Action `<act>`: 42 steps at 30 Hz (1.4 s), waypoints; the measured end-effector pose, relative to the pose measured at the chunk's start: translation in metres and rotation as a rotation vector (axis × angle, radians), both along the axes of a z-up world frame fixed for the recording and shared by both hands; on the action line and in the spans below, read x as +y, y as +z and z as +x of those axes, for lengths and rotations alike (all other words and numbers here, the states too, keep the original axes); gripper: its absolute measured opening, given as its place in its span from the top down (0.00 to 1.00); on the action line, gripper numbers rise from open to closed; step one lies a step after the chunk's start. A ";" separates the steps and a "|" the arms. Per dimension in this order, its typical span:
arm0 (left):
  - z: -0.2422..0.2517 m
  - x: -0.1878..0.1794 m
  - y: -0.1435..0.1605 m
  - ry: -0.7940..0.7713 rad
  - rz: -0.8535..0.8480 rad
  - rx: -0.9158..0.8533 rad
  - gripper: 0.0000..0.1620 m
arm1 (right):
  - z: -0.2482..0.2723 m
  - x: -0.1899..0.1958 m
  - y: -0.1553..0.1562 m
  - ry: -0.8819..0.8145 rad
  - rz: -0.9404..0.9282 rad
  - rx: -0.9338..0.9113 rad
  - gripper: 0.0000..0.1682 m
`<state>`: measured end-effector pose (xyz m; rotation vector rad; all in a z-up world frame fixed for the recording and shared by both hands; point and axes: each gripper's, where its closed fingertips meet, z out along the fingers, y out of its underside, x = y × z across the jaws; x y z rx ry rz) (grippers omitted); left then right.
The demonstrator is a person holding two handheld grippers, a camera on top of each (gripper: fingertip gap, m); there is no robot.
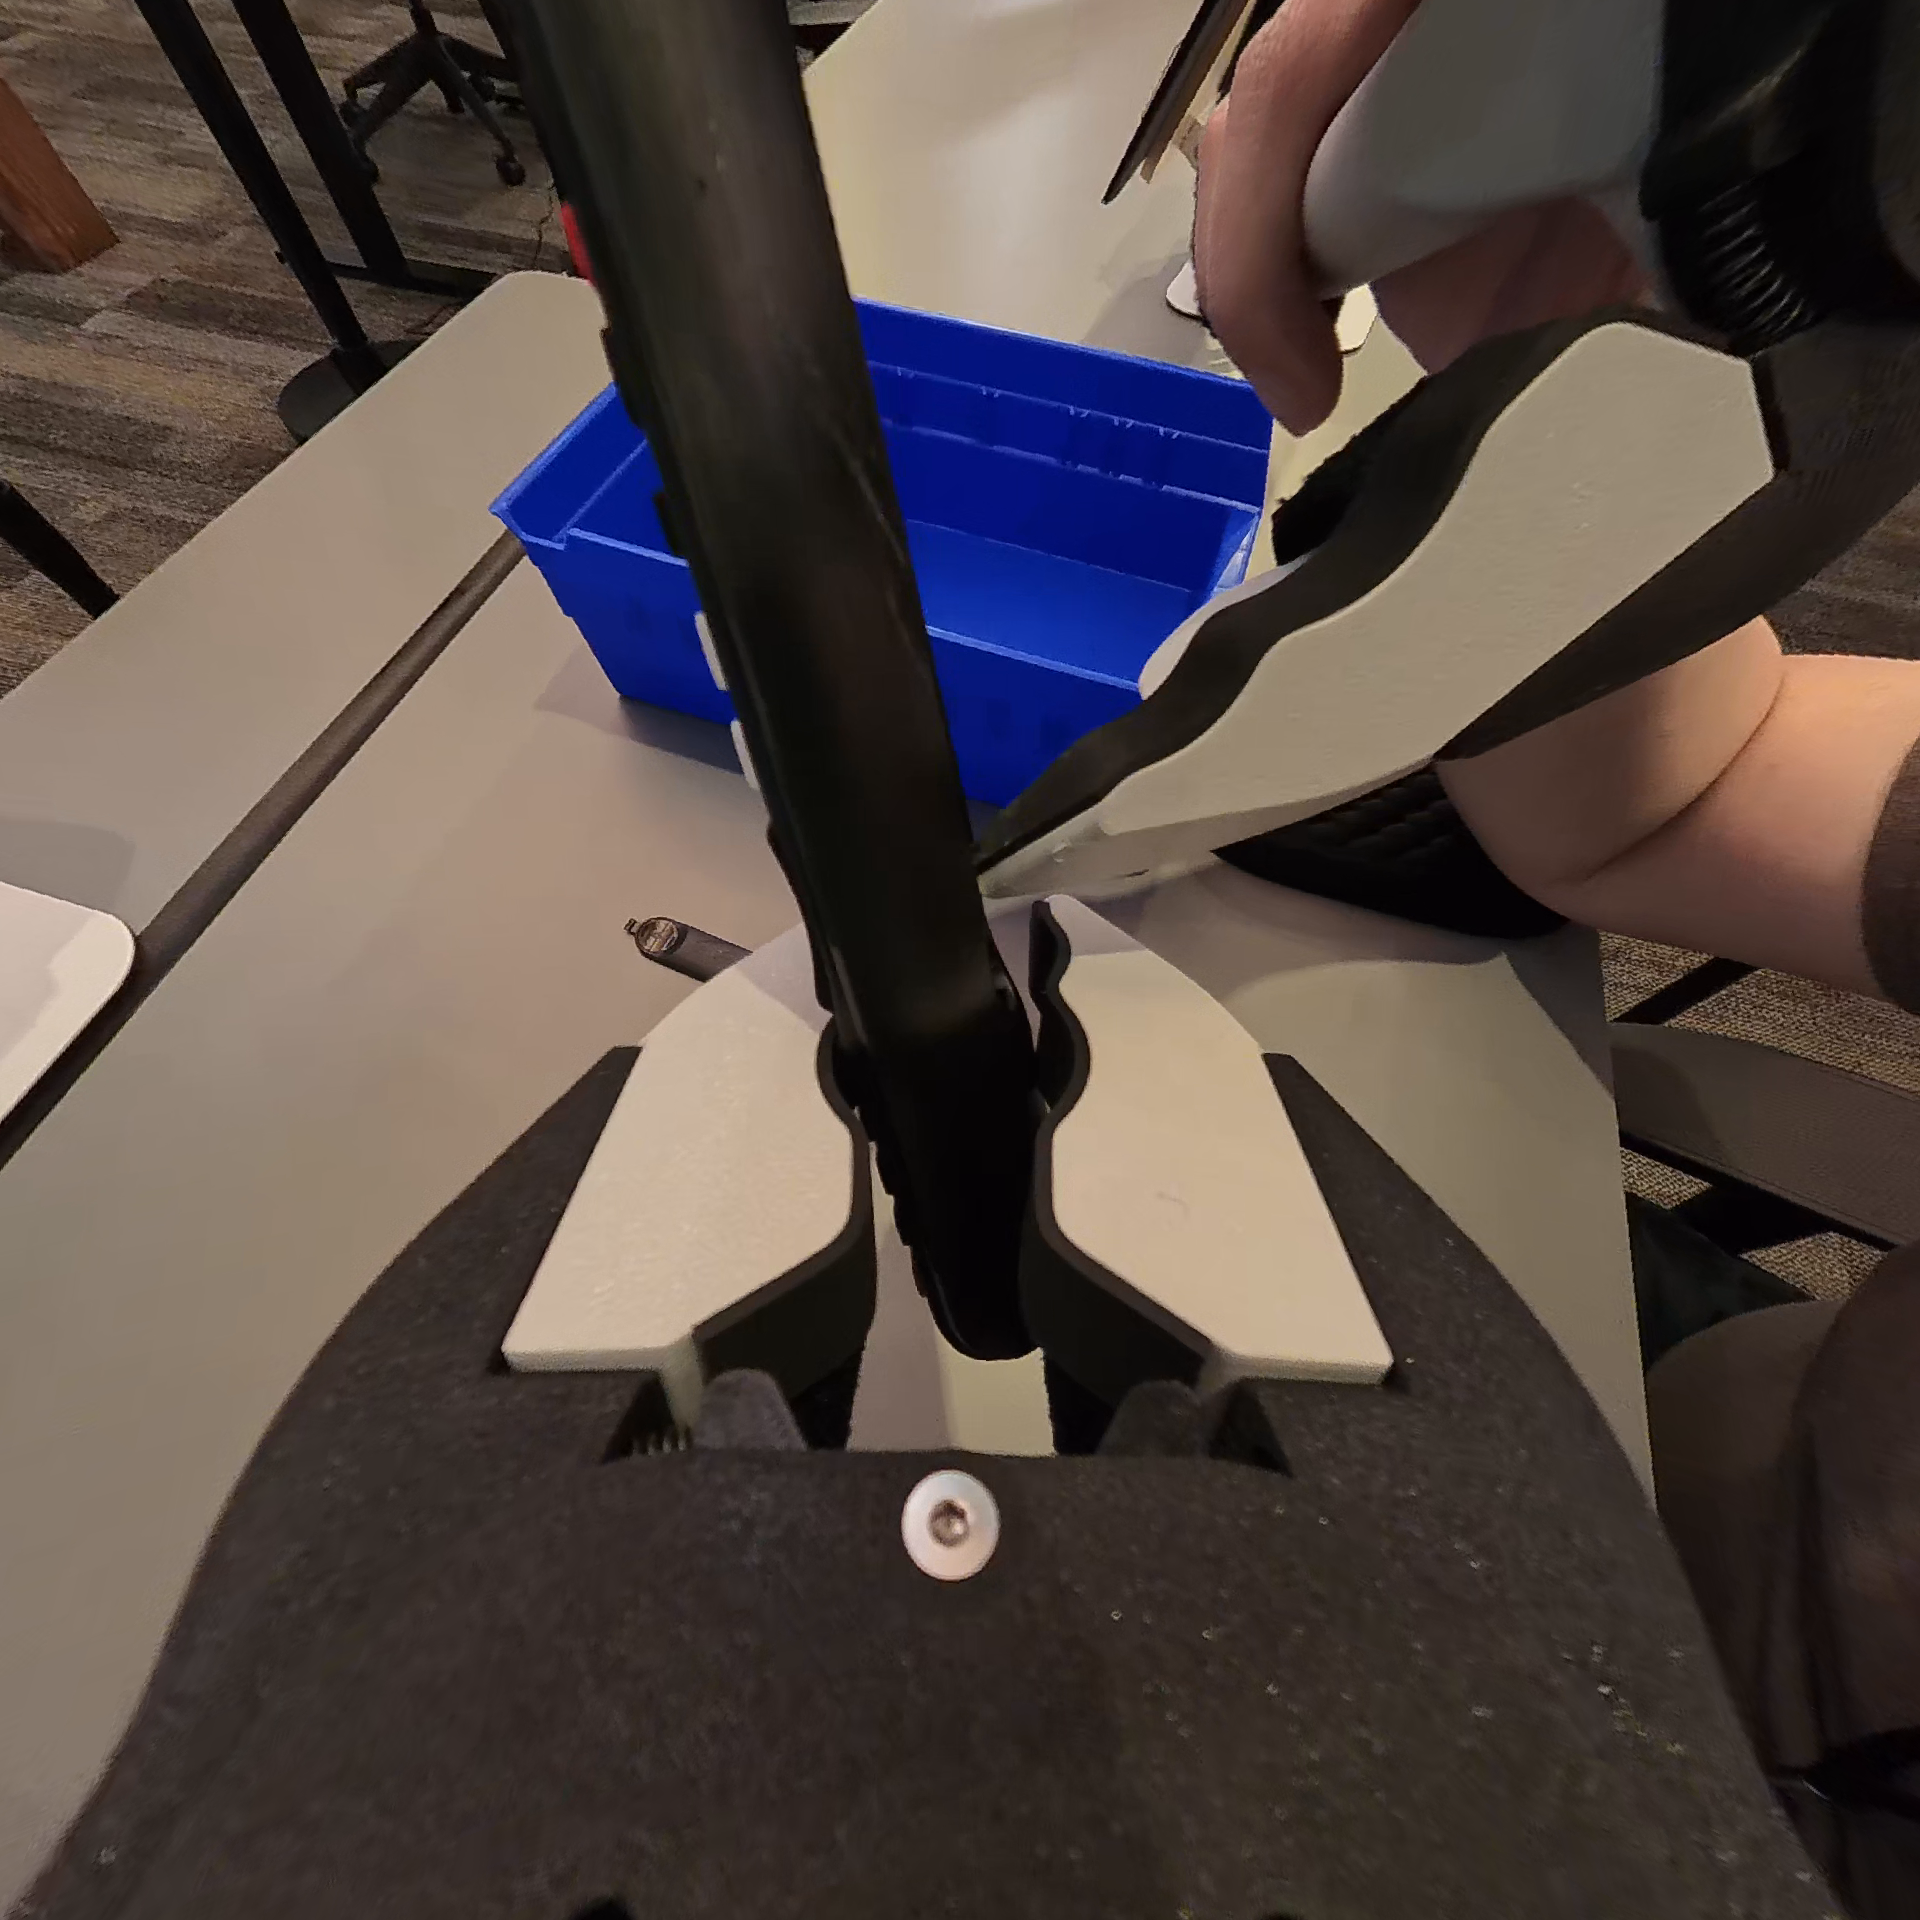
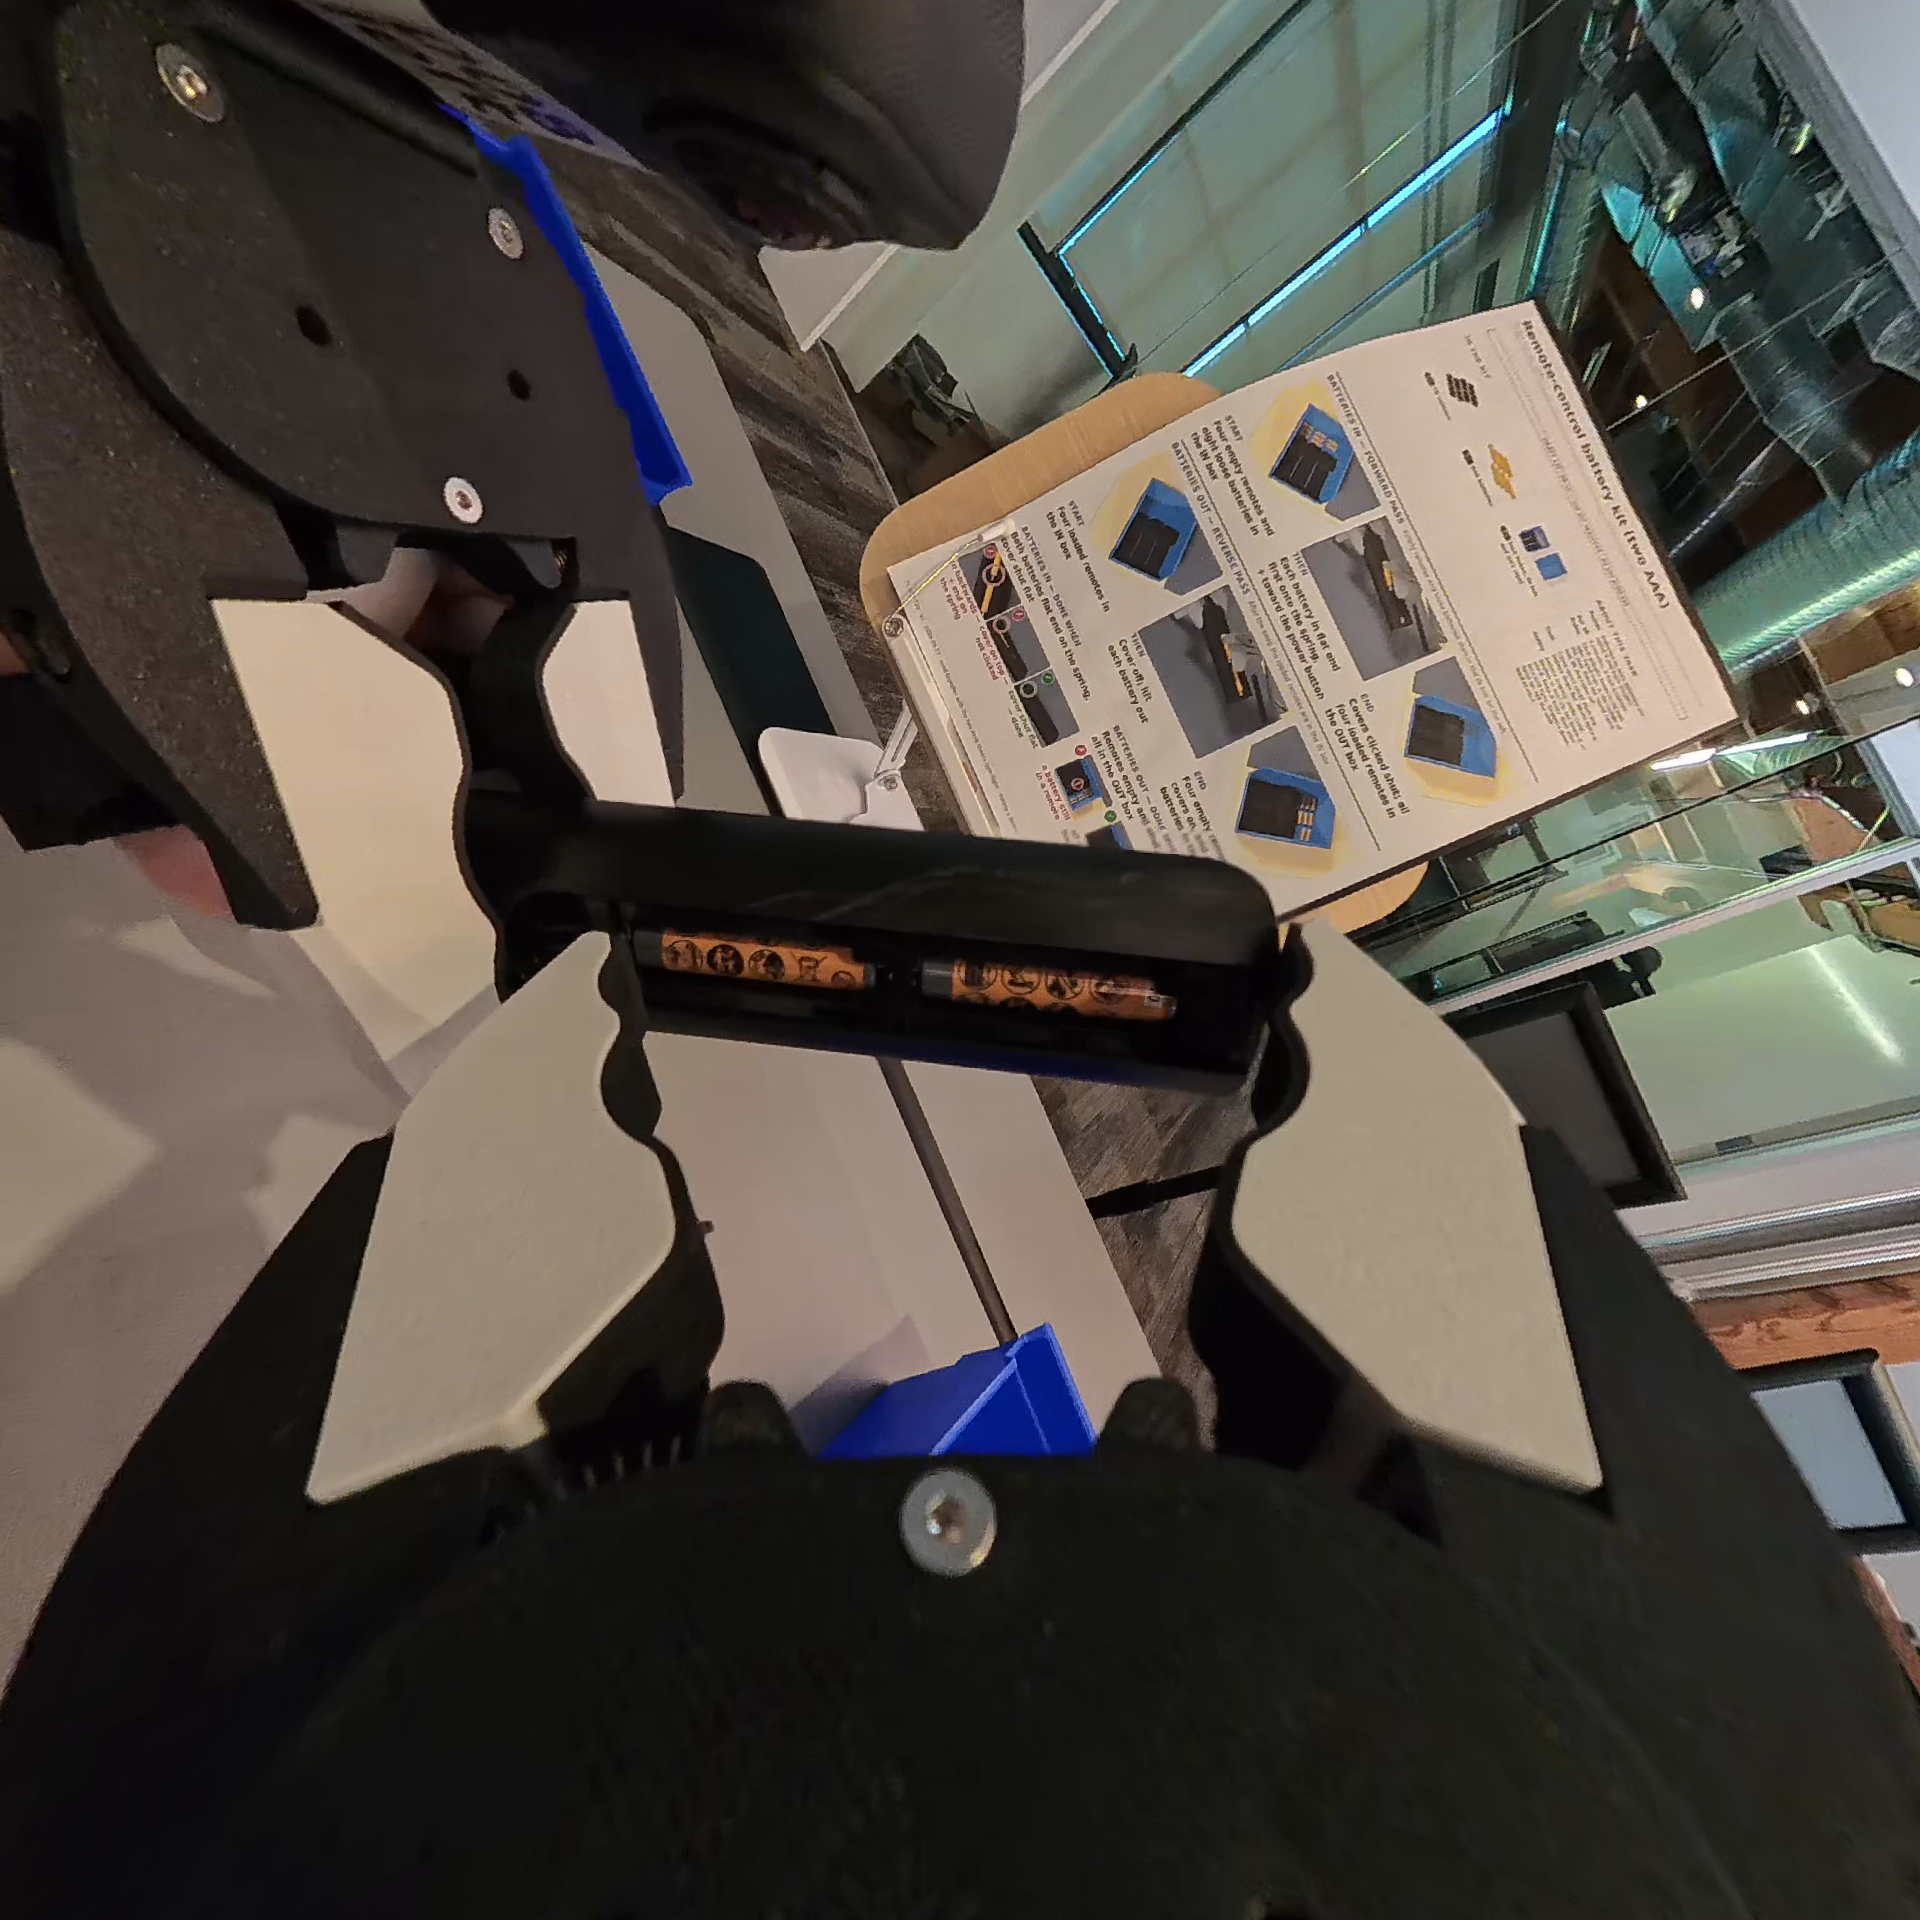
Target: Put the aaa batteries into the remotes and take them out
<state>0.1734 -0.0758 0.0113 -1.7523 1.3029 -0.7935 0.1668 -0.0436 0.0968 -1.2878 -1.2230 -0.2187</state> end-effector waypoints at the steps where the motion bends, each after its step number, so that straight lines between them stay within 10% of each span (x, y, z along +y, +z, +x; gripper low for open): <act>1: 0.000 0.000 0.000 0.000 -0.004 -0.003 0.82 | 0.000 0.000 0.000 -0.003 0.000 -0.002 0.31; 19: -0.001 -0.001 0.002 -0.020 -0.042 -0.023 0.83 | 0.000 0.001 0.001 0.008 -0.007 0.019 0.33; 33: 0.000 -0.027 0.002 -0.272 -0.425 -0.142 0.83 | 0.005 0.001 -0.009 0.109 -0.153 0.064 0.36; 42: -0.012 -0.029 0.012 -0.308 -0.408 -0.142 0.83 | 0.013 0.007 0.016 0.270 -0.513 0.551 0.39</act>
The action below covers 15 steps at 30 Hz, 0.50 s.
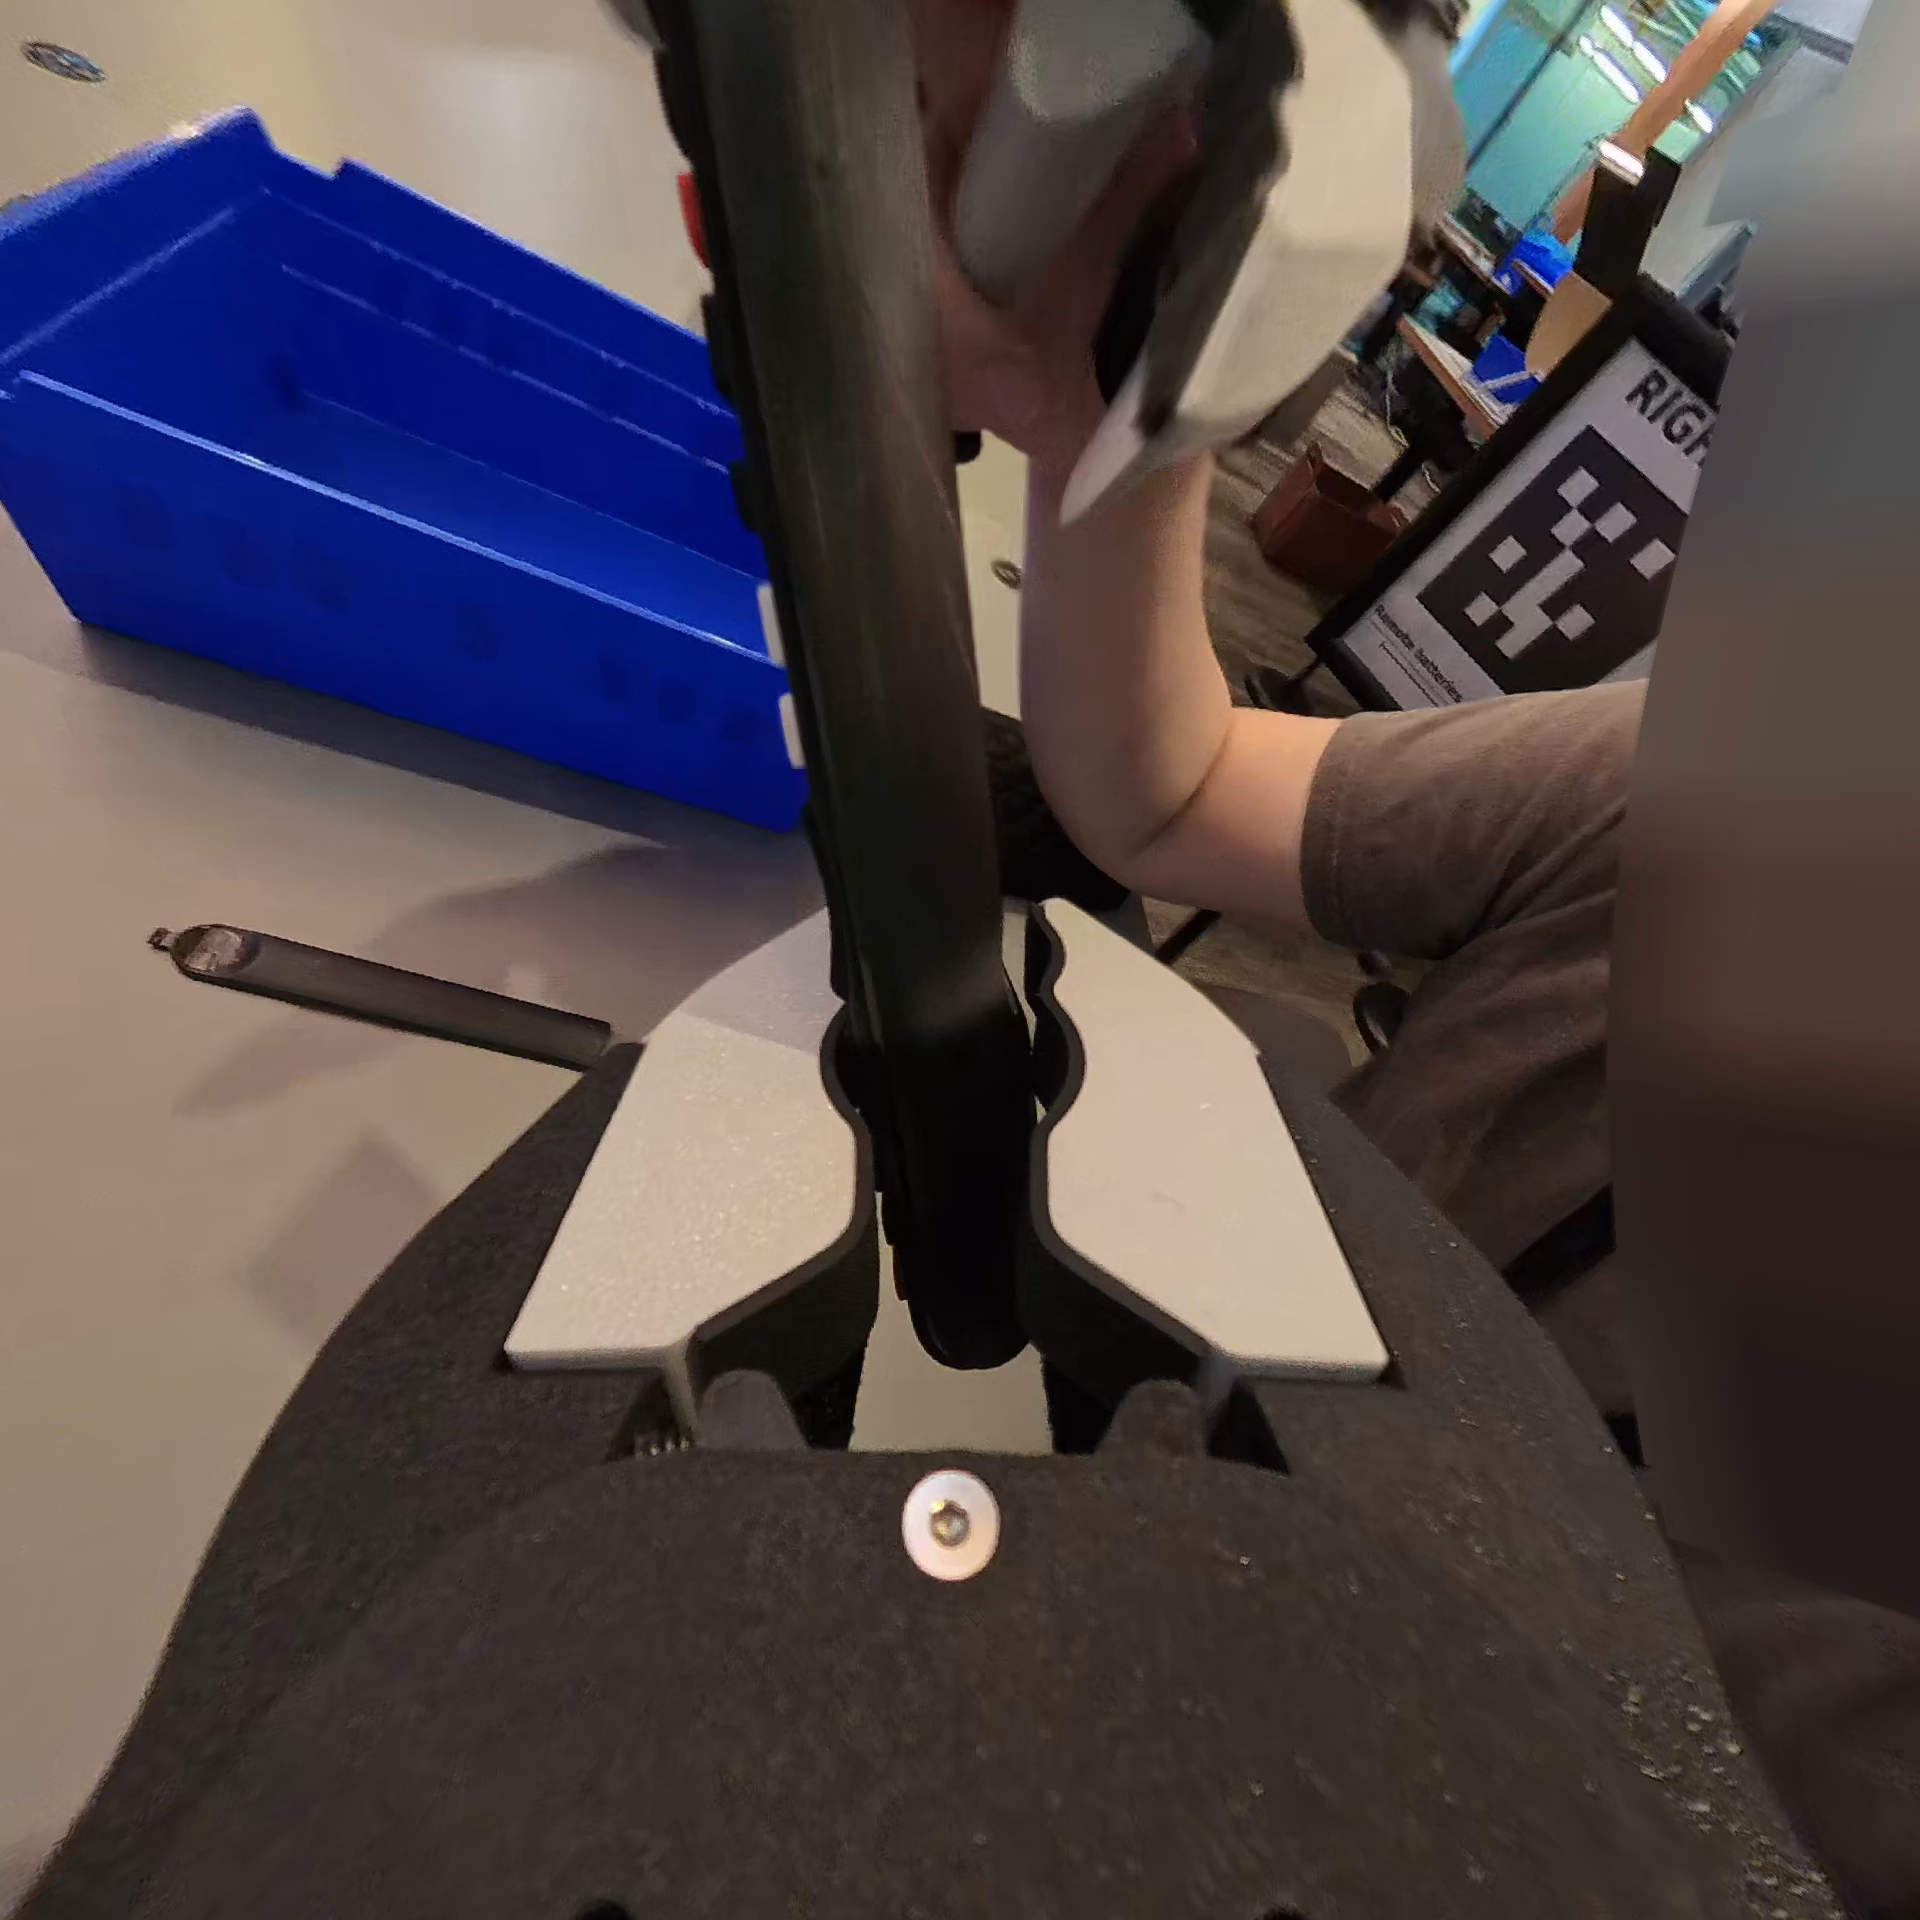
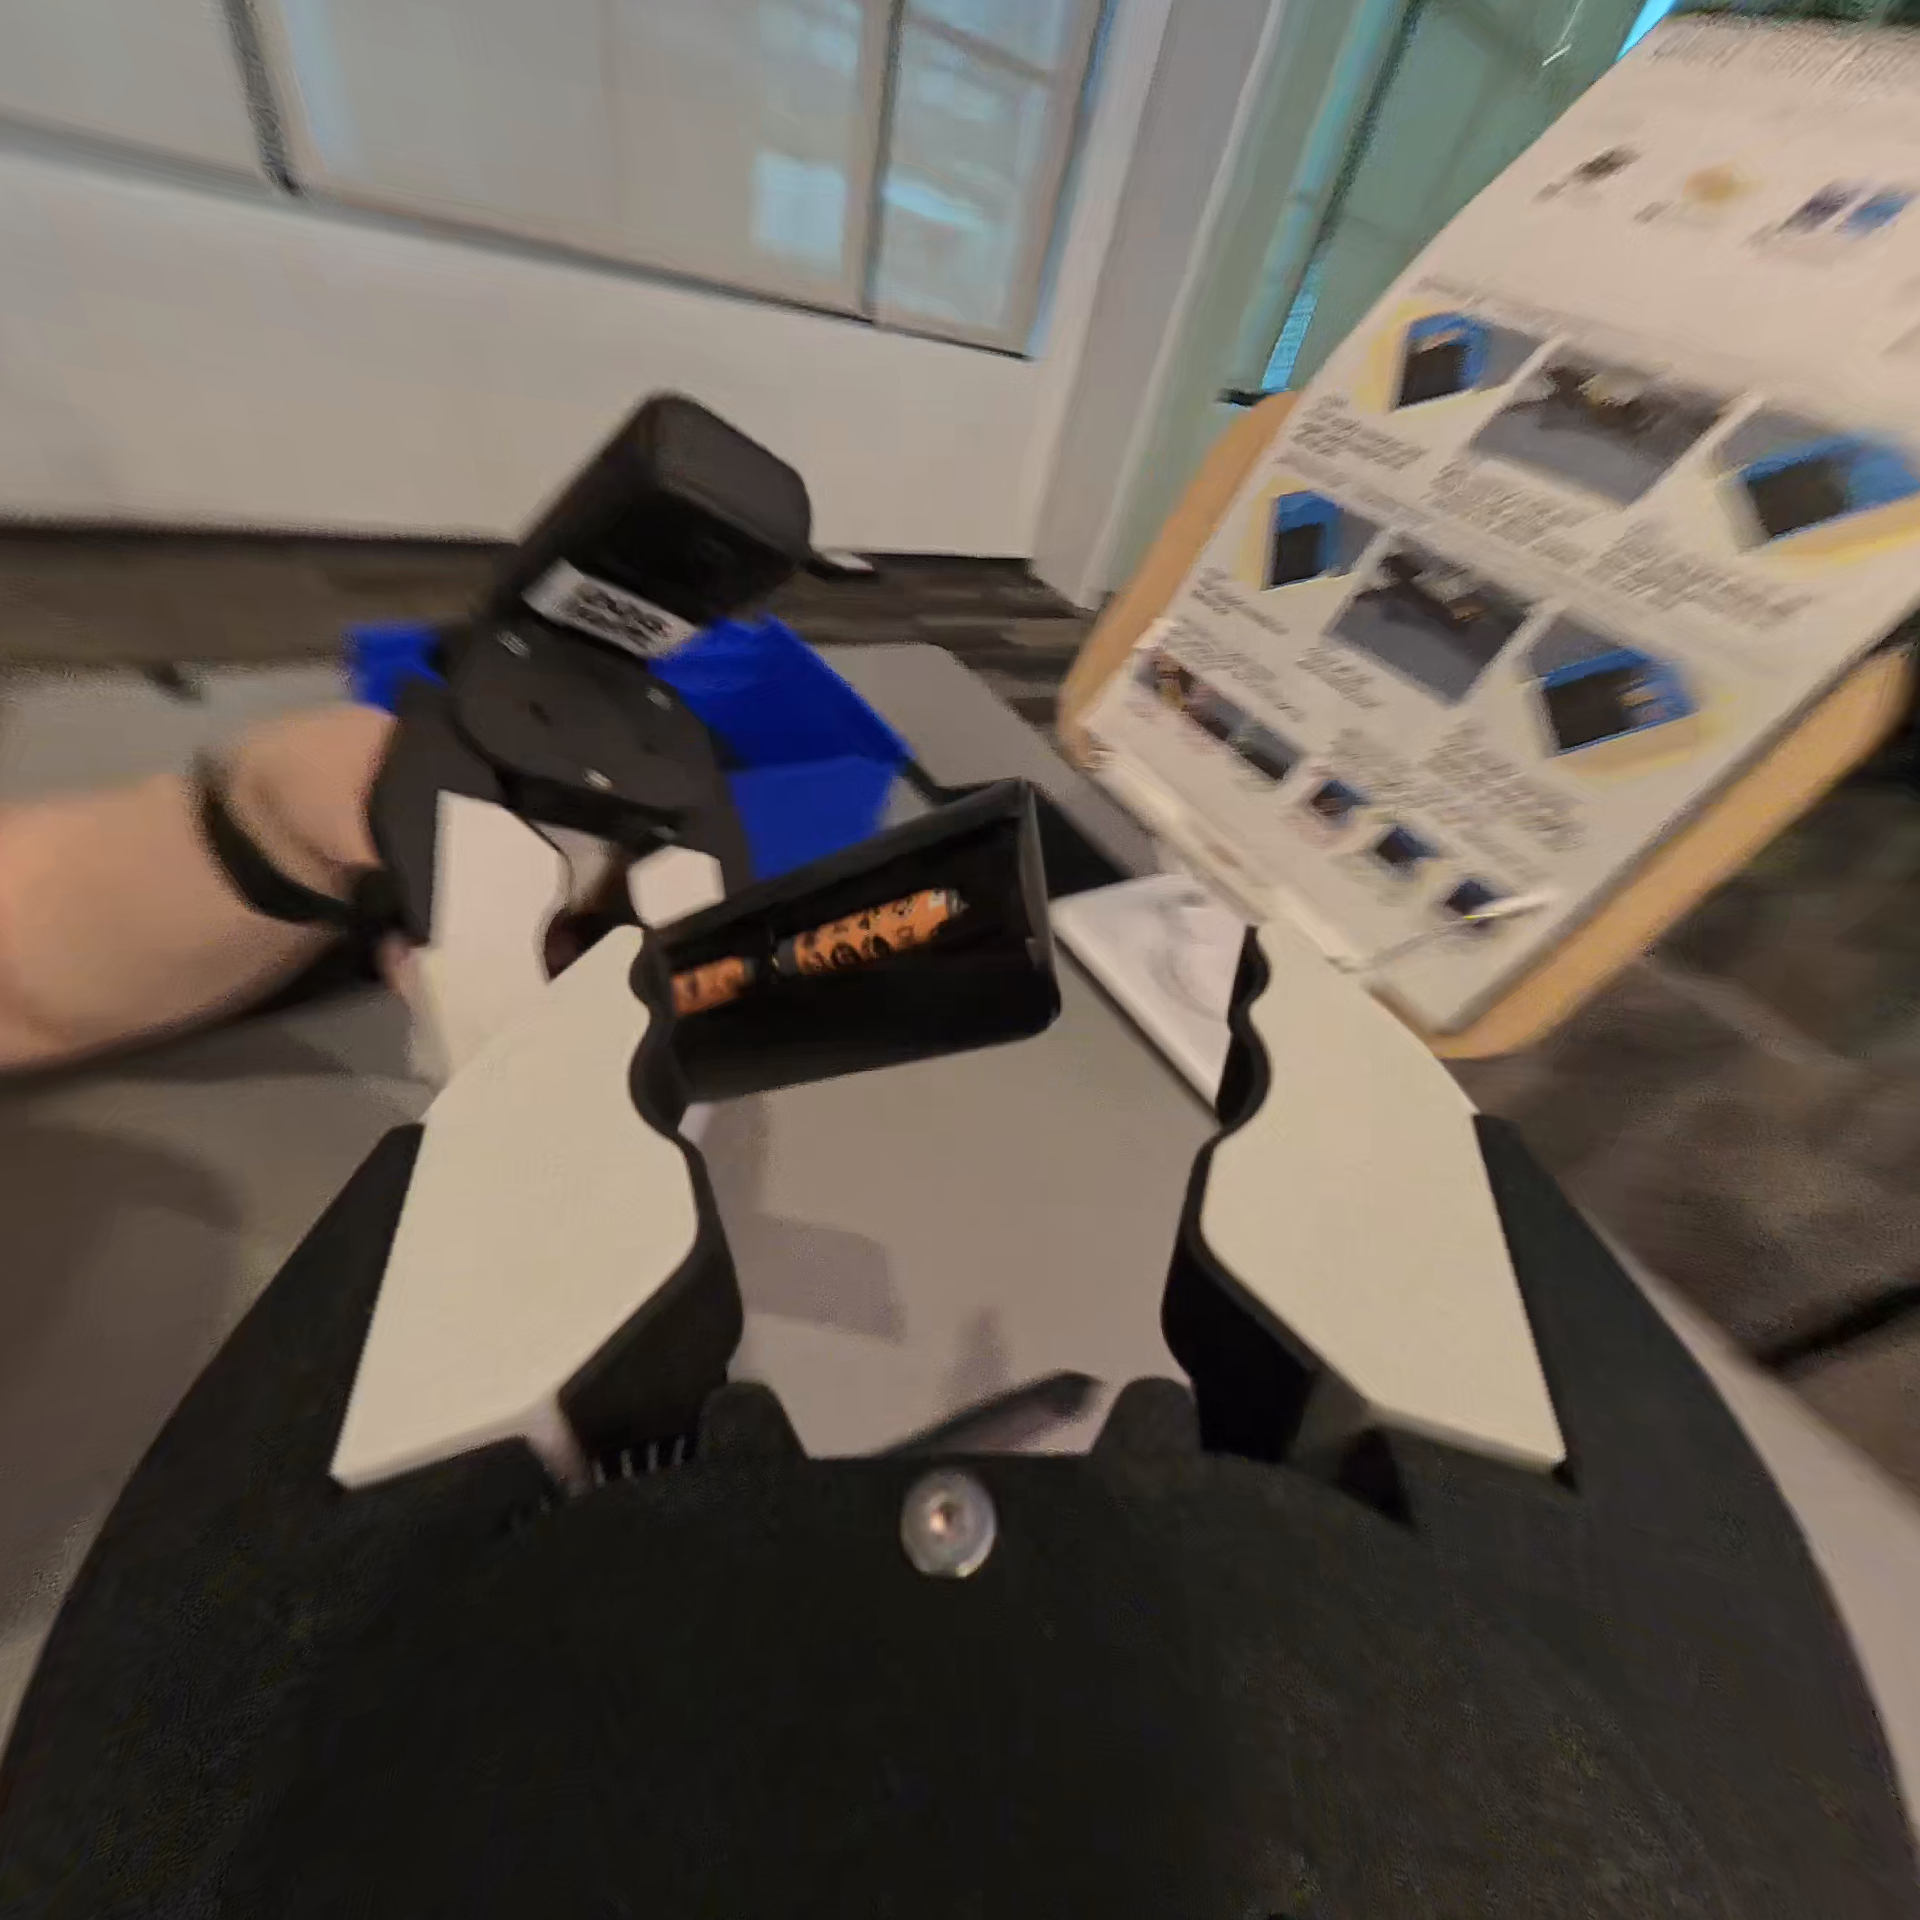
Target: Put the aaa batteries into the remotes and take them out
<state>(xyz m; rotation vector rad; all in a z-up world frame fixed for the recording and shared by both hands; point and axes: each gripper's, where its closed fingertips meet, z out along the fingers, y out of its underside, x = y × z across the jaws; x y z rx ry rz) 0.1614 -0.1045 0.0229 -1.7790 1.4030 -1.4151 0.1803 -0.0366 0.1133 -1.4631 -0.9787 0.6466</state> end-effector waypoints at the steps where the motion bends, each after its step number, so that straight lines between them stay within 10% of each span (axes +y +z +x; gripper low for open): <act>1: -0.001 -0.005 -0.002 -0.029 -0.005 0.017 0.83 | -0.004 -0.003 -0.001 0.076 -0.099 0.070 0.39; 5: -0.001 -0.021 -0.010 -0.112 0.014 0.074 0.84 | -0.014 -0.031 -0.010 0.441 -0.443 0.198 0.85; 15: -0.007 0.026 0.013 0.114 0.077 -0.081 0.82 | -0.001 -0.005 0.003 0.367 -0.459 0.376 0.87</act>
